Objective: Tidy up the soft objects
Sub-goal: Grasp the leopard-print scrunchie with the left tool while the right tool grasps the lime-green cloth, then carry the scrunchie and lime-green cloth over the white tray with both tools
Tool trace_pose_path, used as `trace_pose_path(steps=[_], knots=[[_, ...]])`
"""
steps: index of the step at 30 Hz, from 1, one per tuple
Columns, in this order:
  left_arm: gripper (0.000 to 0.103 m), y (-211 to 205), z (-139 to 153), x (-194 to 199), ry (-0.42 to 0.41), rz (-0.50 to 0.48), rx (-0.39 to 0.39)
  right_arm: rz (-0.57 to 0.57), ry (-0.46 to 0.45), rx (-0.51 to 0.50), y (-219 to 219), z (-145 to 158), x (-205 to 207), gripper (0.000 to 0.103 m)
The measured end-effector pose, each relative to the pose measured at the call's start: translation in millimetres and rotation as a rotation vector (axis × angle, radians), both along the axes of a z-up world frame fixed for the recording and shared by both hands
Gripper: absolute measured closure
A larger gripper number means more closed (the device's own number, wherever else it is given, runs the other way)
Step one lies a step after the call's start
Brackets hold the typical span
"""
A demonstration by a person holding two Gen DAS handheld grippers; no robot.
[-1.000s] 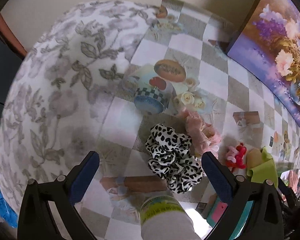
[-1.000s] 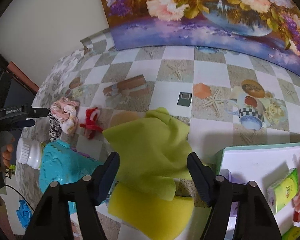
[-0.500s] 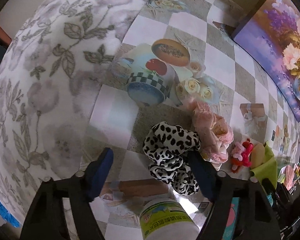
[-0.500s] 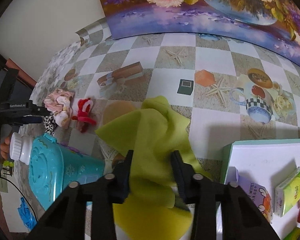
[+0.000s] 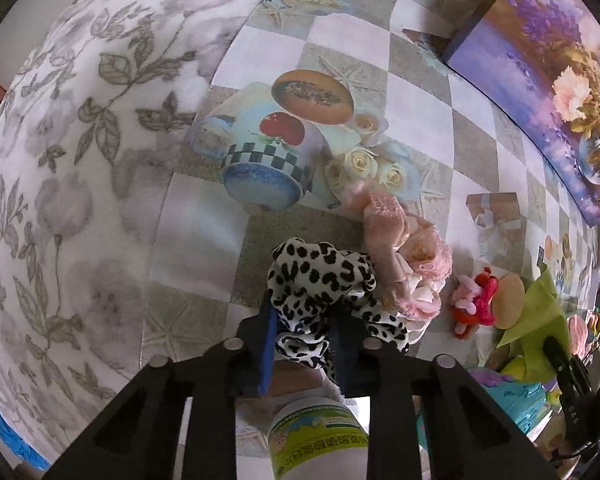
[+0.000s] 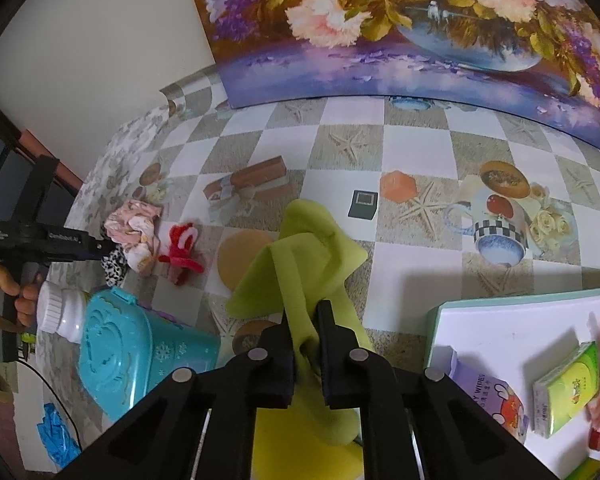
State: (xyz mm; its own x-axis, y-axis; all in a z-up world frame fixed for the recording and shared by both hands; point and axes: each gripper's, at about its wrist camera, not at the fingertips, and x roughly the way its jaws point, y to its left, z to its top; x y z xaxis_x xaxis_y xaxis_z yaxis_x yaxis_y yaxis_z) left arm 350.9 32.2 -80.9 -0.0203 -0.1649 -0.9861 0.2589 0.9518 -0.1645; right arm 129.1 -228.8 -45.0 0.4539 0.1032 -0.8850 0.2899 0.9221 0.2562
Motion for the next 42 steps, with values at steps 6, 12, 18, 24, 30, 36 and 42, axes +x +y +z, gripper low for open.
trace_pose_path(steps=[6, 12, 18, 24, 30, 36, 42], knots=[[0.088, 17.0, 22.4, -8.1, -0.062, 0.075, -0.040, -0.015, -0.052, 0.018, -6.2, 18.1, -5.6, 0.094], [0.088, 35.5, 63.6, -21.6, -0.150, 0.118, -0.052, -0.021, -0.113, 0.023, -8.7, 44.7, -14.3, 0.094], [0.088, 47.7, 117.0, -46.8, -0.286, 0.146, -0.057, -0.051, -0.168, 0.002, -15.8, 76.1, -31.8, 0.094], [0.088, 19.7, 161.6, -92.1, -0.412, 0.148, -0.161, -0.102, -0.204, -0.038, -27.6, 105.0, -57.5, 0.094], [0.088, -30.1, 185.7, -146.8, -0.471, 0.109, -0.279, -0.146, -0.219, -0.092, -41.8, 127.6, -84.1, 0.094], [0.088, -86.1, 187.8, -196.5, -0.479, 0.048, -0.343, -0.208, -0.227, -0.119, -66.9, 142.9, -113.5, 0.094], [0.088, -143.3, 169.9, -241.1, -0.458, -0.050, -0.376, -0.278, -0.229, -0.115, -92.8, 147.0, -142.7, 0.094]])
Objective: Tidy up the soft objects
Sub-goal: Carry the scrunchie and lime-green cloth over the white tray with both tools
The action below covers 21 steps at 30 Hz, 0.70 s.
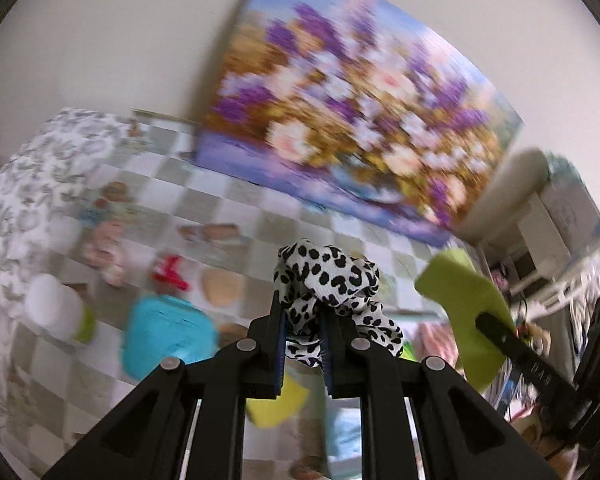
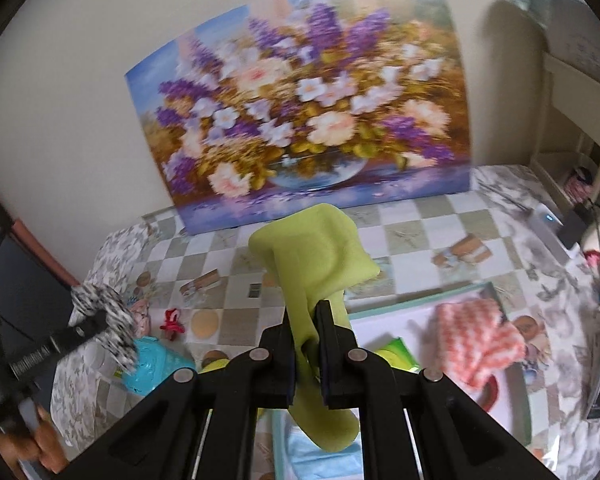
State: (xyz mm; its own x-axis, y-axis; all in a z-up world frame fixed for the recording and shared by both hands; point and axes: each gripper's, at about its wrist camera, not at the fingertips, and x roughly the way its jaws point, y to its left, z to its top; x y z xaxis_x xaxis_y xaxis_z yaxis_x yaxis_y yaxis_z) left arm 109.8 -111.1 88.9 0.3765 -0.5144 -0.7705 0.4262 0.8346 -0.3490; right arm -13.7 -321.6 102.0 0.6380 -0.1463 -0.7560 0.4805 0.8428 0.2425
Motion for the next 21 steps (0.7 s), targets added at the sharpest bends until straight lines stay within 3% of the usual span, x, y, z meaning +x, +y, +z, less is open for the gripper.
trace_pose_path(steps=[9, 21], knots=[[0.088, -66.4, -31.1, -34.4, 0.011, -0.141, 0.096, -0.116, 0.025, -0.006, -42.7, -1.0, -37.6, 0.094], [0.087, -112.8, -54.1, -51.6, 0.056, -0.230, 0.116, -0.205, 0.105, -0.006, -86.4, -19.0, -68.3, 0.094]])
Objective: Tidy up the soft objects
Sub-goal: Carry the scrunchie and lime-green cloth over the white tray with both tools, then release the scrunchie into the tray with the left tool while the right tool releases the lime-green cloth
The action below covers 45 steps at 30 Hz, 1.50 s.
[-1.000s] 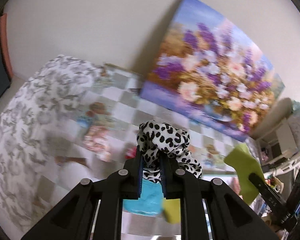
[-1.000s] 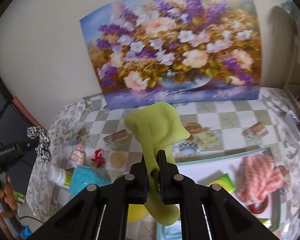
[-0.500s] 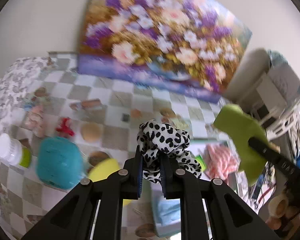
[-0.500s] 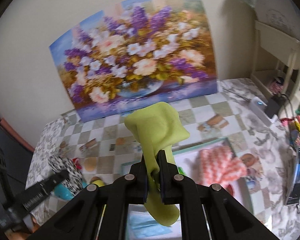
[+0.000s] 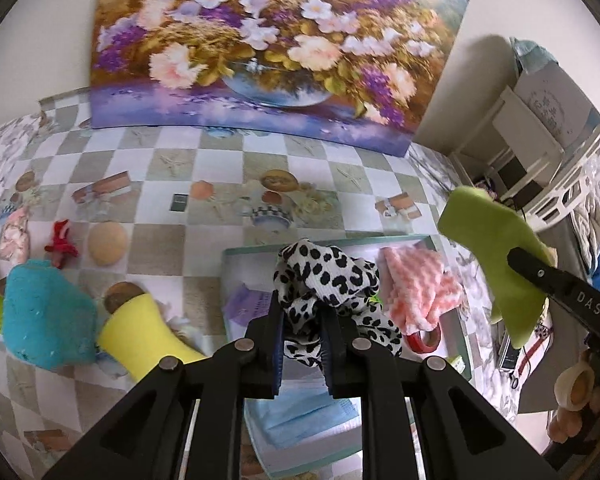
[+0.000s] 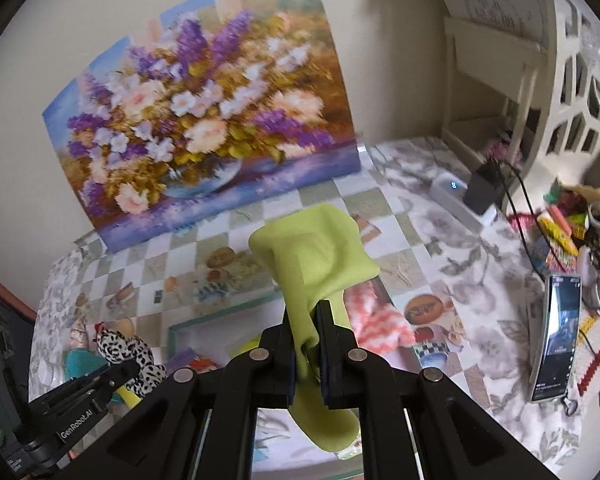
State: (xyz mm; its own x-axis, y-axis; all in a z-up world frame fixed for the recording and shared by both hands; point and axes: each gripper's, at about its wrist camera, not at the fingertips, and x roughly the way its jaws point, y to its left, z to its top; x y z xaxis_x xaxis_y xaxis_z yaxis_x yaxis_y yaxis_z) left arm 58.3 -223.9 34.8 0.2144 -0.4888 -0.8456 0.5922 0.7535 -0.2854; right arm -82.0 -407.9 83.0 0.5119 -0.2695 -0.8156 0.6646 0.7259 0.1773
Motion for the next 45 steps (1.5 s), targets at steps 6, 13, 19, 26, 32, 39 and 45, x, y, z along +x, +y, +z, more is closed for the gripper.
trace_pose_path(steps=[6, 13, 19, 26, 32, 39, 45], knots=[[0.087, -17.4, -16.3, 2.1, 0.034, -0.019, 0.021, 0.012, 0.113, 0.089, -7.8, -45.9, 11.8, 0.093], [0.087, -37.7, -37.0, -0.1, 0.048, -0.050, 0.068, 0.050, 0.179, 0.148, -2.9, -76.4, 21.7, 0.092], [0.086, -49.4, -61.3, -1.8, 0.079, -0.065, 0.120, 0.066, 0.230, 0.195, -2.2, -96.8, 26.0, 0.091], [0.052, -55.5, -61.3, -7.4, 0.102, -0.070, 0.160, 0.055, 0.242, 0.193, -3.2, -95.7, 26.7, 0.084], [0.040, -55.0, -42.3, -8.7, 0.075, -0.063, 0.158, 0.039, 0.205, 0.166, -6.1, -76.9, 22.5, 0.062], [0.020, -41.6, -19.6, 2.2, 0.037, 0.008, 0.147, 0.025, 0.156, 0.105, -3.9, -45.7, 18.0, 0.053], [0.011, -24.9, -9.6, 16.3, -0.008, 0.079, 0.148, 0.028, 0.141, 0.068, 0.5, -30.6, 17.1, 0.042]])
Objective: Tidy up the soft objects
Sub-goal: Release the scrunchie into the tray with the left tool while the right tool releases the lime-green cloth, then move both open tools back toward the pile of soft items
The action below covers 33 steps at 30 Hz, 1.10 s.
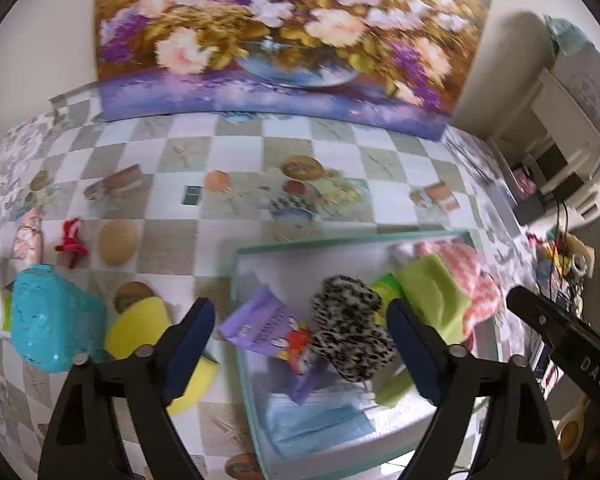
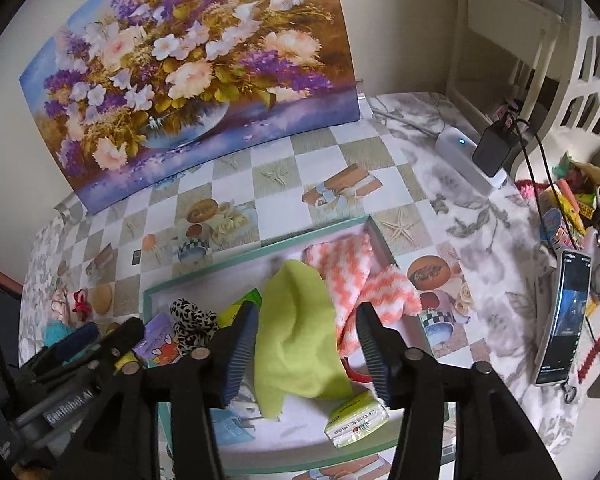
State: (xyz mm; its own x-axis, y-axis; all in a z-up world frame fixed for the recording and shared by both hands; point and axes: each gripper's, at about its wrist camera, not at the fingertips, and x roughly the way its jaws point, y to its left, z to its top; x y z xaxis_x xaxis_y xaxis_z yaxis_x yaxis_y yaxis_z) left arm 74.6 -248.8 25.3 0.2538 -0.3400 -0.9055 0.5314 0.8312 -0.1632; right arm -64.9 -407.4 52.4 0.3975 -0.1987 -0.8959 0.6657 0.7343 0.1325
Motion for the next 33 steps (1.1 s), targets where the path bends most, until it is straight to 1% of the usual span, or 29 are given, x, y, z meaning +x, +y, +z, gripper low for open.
trace_pose_path(steps=[1, 3, 5, 7, 11, 12, 13, 14, 22, 26, 28, 33], knots=[[0.011, 2.2, 0.6, 1.7, -0.005, 0.008, -0.001, 0.005, 0.005, -0.001, 0.9, -0.8, 1.0, 0.039], [0.009, 7.8, 1.9, 6.5, -0.015, 0.030, 0.003, 0.015, 0.021, 0.001, 2.5, -5.3, 3.7, 0.038], [0.005, 12.8, 1.4, 11.3, -0.016, 0.048, 0.008, 0.022, 0.040, 0.002, 3.5, -10.5, 5.7, 0.032], [0.005, 16.7, 1.0, 14.0, -0.015, 0.061, 0.009, 0.023, 0.055, 0.001, 3.6, -15.2, 6.8, 0.026], [0.004, 22.3, -0.2, 17.9, -0.006, 0.082, 0.001, 0.020, 0.061, -0.009, 2.5, -18.5, 6.6, 0.019], [0.004, 23.1, -0.7, 18.5, -0.006, 0.086, 0.003, 0.019, 0.060, -0.012, 2.2, -18.5, 6.6, 0.015], [0.004, 23.8, -1.2, 19.1, -0.005, 0.090, 0.005, 0.019, 0.058, -0.014, 2.1, -18.4, 6.8, 0.006], [0.004, 24.5, -1.6, 19.8, -0.004, 0.093, 0.006, 0.021, 0.055, -0.020, 2.3, -18.3, 7.0, 0.001], [0.004, 32.6, -2.0, 24.6, 0.005, 0.107, 0.004, 0.052, 0.075, -0.038, 10.2, -22.2, 13.5, 0.000], [0.004, 34.1, -4.5, 27.4, 0.006, 0.063, 0.044, 0.036, 0.066, -0.053, 12.1, -19.5, 14.1, 0.000], [0.004, 37.4, -3.4, 29.2, -0.008, 0.068, 0.060, 0.032, 0.050, -0.051, 12.7, -17.0, 14.6, 0.000], [0.004, 49.3, 4.2, 34.3, -0.007, 0.082, 0.033, 0.039, 0.029, -0.035, 18.2, -13.9, 19.6, 0.000]])
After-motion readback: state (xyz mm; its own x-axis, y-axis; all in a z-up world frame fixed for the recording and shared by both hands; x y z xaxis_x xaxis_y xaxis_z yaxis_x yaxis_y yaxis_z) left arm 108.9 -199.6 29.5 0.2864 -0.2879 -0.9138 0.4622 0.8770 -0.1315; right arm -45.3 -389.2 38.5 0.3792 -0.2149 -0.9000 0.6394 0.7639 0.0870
